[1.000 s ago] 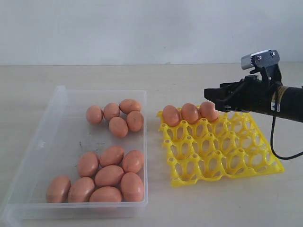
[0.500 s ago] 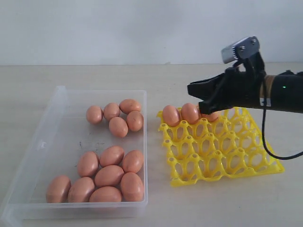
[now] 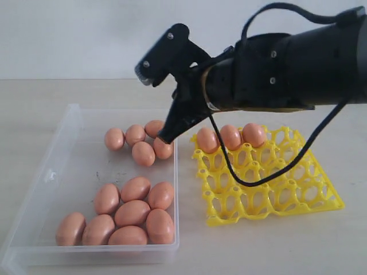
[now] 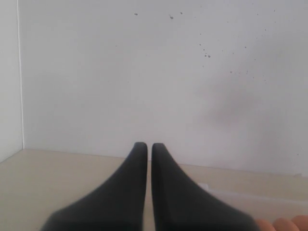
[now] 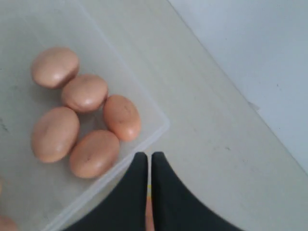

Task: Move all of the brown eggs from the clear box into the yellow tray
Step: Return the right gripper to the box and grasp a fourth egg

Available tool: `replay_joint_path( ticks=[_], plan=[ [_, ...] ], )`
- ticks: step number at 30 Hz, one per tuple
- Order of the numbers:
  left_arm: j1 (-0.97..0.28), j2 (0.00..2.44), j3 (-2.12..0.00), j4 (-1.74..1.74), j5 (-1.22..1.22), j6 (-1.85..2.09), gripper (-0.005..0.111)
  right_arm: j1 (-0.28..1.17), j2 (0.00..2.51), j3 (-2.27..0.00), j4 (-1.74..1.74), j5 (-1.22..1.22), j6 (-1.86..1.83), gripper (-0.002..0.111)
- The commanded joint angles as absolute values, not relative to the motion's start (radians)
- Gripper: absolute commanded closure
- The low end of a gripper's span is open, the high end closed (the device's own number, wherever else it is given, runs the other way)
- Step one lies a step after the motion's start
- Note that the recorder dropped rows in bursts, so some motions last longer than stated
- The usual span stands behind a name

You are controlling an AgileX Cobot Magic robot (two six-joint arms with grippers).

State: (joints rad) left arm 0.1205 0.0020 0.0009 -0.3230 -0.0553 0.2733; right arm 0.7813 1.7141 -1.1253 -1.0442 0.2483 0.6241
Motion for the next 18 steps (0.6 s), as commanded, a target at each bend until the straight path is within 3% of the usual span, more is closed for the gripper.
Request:
replay_joint_path(
  ticks=[1,5,9,14,18],
  plan=[
    [0.119,0.0,0.0,-0.319,-0.052,0.279,0.103,0.819,1.701,-1.209,-0.605,0.309,0.303,0.109],
    [0.119,0.0,0.0,-0.319,-0.052,0.279,0.103,0.82,1.707,-1.316,-0.256,0.569,-0.095,0.109],
    [0.119,0.0,0.0,-0.319,-0.052,0.279,0.103,0.82,1.724,-1.402,-0.207,0.827,-0.125,0.109],
    [0.119,0.0,0.0,-0.319,-0.052,0.279,0.103,0.818,1.813,-1.448,0.144,0.877,-0.194,0.109],
    [0.119,0.0,0.0,-0.319,-0.052,0.279,0.103,0.818,1.974,-1.539,0.182,0.889,-0.215,0.109]
  ],
)
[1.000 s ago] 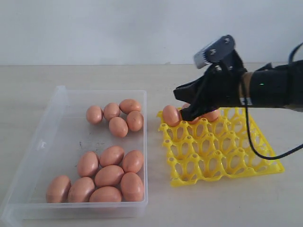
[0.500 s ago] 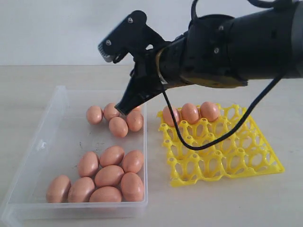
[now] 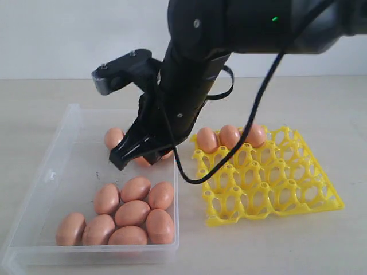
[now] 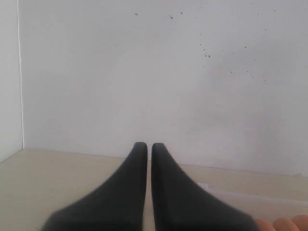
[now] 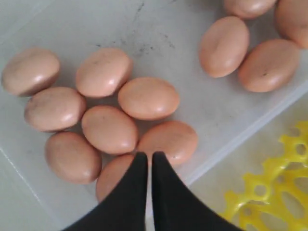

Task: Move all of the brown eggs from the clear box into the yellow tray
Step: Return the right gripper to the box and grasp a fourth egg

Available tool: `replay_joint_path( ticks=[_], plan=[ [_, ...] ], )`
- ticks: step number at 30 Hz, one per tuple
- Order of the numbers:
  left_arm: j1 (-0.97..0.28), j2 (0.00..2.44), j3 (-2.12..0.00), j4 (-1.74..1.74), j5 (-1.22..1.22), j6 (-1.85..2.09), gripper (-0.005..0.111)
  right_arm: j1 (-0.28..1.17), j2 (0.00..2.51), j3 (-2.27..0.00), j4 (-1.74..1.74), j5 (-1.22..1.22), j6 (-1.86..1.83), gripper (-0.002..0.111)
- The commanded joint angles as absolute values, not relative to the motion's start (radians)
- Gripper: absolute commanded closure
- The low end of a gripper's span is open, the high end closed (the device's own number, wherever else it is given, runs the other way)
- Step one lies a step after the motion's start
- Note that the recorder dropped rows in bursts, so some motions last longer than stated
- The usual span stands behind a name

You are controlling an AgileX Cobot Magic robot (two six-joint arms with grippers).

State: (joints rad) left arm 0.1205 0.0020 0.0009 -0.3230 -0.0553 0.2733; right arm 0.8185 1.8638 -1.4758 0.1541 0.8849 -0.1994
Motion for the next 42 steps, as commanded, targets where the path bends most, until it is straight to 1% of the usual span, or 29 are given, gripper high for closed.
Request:
replay_joint_path(
  ticks=[1,3,4,6,7,9,10,17,26,33,42],
  plan=[
    [0.119,0.0,0.0,-0.319,-0.052,0.279,0.103,0.818,2.002,-1.551,0.173,0.833,-0.215,0.109],
    [0.119,0.0,0.0,-0.319,-0.052,0.279,0.103,0.818,2.04,-1.573,0.159,0.7,-0.215,0.108],
    [0.119,0.0,0.0,-0.319,-0.052,0.279,0.103,0.818,2.052,-1.584,0.152,0.667,-0.215,0.105],
    [0.119,0.0,0.0,-0.319,-0.052,0.279,0.103,0.818,2.093,-1.629,0.141,0.65,-0.215,0.093],
    [0.119,0.0,0.0,-0.319,-0.052,0.279,0.103,0.818,2.115,-1.657,0.128,0.664,-0.215,0.079],
    [0.119,0.0,0.0,-0.319,-0.052,0.279,0.103,0.818,2.149,-1.69,0.101,0.67,-0.182,0.057],
    [0.119,0.0,0.0,-0.319,-0.052,0.279,0.103,0.818,2.157,-1.7,0.076,0.668,-0.16,0.054],
    [0.119,0.0,0.0,-0.319,-0.052,0.279,0.103,0.814,2.207,-1.737,-0.04,0.661,-0.081,0.055],
    [0.119,0.0,0.0,-0.319,-0.052,0.279,0.103,0.777,2.241,-1.737,-0.047,0.653,-0.037,0.055],
    [0.119,0.0,0.0,-0.319,-0.052,0.279,0.103,0.776,2.27,-1.737,-0.049,0.608,-0.035,0.055],
    [0.119,0.0,0.0,-0.319,-0.052,0.279,0.103,0.776,2.305,-1.737,-0.044,0.616,-0.035,0.055]
  ],
)
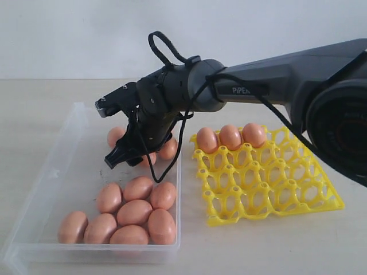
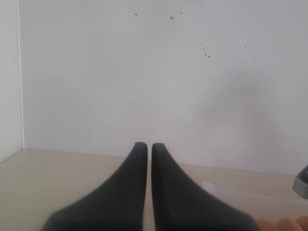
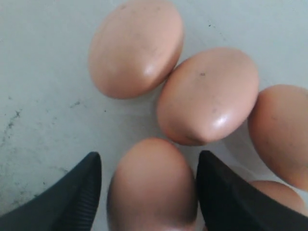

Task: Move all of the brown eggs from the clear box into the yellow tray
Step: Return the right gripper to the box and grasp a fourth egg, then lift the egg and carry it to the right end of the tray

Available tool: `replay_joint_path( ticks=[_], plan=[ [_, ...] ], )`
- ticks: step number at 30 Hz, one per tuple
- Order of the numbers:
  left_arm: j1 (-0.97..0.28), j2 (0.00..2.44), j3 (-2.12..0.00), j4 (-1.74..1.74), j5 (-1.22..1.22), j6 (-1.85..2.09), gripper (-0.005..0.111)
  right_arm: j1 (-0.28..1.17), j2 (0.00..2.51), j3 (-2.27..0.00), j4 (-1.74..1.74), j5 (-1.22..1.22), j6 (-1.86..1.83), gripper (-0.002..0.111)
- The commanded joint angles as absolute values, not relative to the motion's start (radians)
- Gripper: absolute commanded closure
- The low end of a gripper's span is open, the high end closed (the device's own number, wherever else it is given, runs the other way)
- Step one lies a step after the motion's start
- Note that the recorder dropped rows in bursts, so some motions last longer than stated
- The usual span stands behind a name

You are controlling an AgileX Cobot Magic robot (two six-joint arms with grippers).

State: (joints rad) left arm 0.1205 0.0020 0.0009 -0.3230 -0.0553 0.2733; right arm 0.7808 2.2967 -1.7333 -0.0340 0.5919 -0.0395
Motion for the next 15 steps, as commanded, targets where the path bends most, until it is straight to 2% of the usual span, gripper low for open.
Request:
replay_joint_path(
  ticks=[1,4,7,11,15],
  plan=[
    [0.119,0.0,0.0,-0.319,-0.052,0.279,0.103,0.776,2.305,-1.737,-0.044,0.616,-0.035,0.055],
    [0.119,0.0,0.0,-0.319,-0.052,0.279,0.103,0.776,2.305,-1.737,-0.041,0.618,-0.023,0.055],
    [0.119,0.0,0.0,-0.319,-0.052,0.279,0.103,0.776,2.305,-1.737,-0.036,0.634,-0.023,0.067],
    [0.119,0.0,0.0,-0.319,-0.052,0.279,0.103,0.776,2.305,-1.737,-0.036,0.672,-0.023,0.108],
    [0.119,0.0,0.0,-0.319,-0.052,0.279,0.103,0.776,2.294,-1.737,-0.036,0.653,-0.015,0.108]
  ],
)
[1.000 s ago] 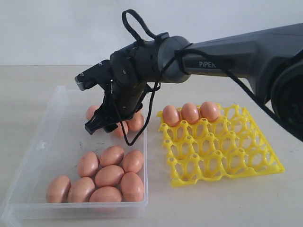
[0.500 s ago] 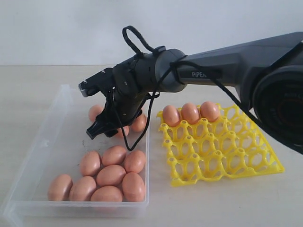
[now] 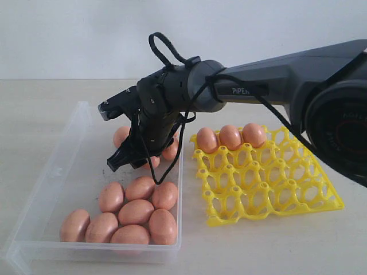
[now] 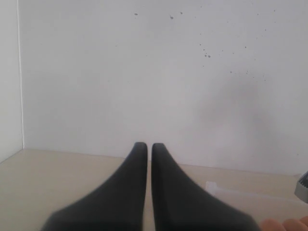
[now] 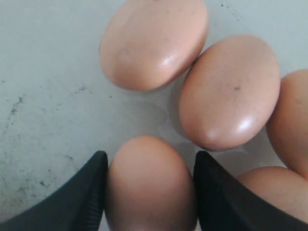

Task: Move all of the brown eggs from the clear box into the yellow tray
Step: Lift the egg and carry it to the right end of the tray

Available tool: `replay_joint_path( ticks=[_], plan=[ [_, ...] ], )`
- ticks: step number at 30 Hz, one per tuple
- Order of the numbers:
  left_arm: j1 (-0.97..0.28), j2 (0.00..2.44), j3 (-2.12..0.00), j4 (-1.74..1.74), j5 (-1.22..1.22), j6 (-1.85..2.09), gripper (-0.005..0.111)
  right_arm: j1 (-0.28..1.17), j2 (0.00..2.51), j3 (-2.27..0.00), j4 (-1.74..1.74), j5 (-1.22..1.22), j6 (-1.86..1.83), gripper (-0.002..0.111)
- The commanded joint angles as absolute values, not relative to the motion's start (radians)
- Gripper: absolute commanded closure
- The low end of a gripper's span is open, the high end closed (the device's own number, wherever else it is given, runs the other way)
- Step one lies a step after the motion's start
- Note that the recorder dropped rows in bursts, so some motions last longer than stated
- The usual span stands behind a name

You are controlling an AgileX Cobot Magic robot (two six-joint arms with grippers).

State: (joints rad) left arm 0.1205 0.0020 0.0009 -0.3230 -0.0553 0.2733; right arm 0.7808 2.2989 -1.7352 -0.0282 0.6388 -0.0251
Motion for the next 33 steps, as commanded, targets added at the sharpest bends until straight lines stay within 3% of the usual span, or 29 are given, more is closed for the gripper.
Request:
replay_joint_path(
  ticks=[1,13,27,33],
  plan=[
    [0.119,0.0,0.0,-0.319,-0.052,0.279,0.103,0.776,2.289,-1.737,-0.036,0.635,0.0,0.108],
    [0.119,0.0,0.0,-0.319,-0.052,0.279,0.103,0.815,2.136,-1.655,-0.033,0.256,0.069,0.108],
    [0.119,0.0,0.0,-0.319,-0.052,0.279,0.103,0.817,1.82,-1.091,-0.011,-0.479,0.088,0.108],
    [0.119,0.0,0.0,-0.319,-0.052,0.279,0.103,0.796,1.662,-0.826,0.334,-0.74,-0.179,0.108]
  ],
)
